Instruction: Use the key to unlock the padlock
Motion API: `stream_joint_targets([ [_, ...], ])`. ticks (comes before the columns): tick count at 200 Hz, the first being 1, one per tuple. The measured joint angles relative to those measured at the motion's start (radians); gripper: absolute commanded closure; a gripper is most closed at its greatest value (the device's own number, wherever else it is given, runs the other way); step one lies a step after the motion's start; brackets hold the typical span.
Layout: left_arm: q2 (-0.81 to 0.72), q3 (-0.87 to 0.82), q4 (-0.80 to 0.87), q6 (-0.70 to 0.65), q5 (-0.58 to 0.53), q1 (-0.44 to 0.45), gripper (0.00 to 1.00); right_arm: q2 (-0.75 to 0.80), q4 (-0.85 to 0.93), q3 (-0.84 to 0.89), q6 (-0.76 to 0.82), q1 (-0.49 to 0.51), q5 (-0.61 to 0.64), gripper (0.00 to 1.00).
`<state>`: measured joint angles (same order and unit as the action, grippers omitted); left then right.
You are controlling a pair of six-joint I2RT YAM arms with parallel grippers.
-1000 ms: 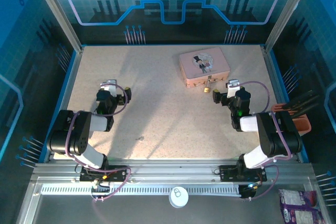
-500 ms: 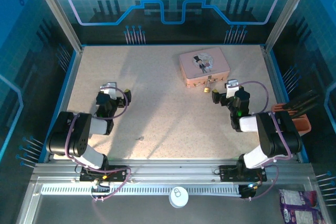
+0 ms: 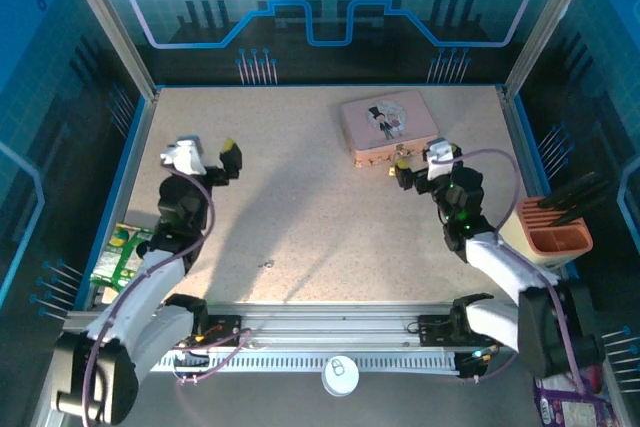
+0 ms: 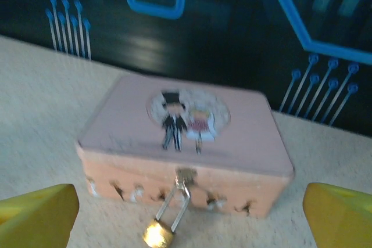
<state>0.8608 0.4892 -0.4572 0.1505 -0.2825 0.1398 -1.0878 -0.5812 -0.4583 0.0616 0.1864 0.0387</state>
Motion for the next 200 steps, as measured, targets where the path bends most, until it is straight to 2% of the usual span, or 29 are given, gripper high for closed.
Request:
stream_joint_targets([
  [36,-0.101,0.212,0.403,0.262,-0.073,0.0,0.01,0.166,0.322,-0.196,-0.2,0.003,-0.032,0.0],
  [61,-0.205,0.187,0.562,0.377,-0.076,-0.006,0.01,0.254,0.551,-0.288,-0.37,-0.04,-0.075,0.0],
  [90,-0.321,0.084,0.661,0.42,0.026,-0.016,0.01,0.354,0.697,-0.239,-0.476,-0.106,-0.168,0.0],
  [119,-0.249,0.098,0.759,0.42,0.177,-0.013,0.01,0.367,0.848,-0.219,-0.511,-0.088,-0.241,0.0],
  [133,-0.193,0.108,0.807,0.421,0.224,0.011,0.01,0.361,0.912,-0.221,-0.533,-0.021,-0.22,0.0],
  [144,-0.17,0.104,0.841,0.428,0.243,0.057,0.01,0.343,0.95,-0.224,-0.565,0.068,-0.182,0.01],
  [172,-0.199,0.058,0.873,0.441,0.249,0.2,0.01,0.25,0.975,-0.233,-0.663,0.352,-0.053,0.02],
  [200,-0.238,0.026,0.908,0.441,0.2,0.224,0.01,0.092,0.949,-0.256,-0.749,0.608,0.056,0.05],
])
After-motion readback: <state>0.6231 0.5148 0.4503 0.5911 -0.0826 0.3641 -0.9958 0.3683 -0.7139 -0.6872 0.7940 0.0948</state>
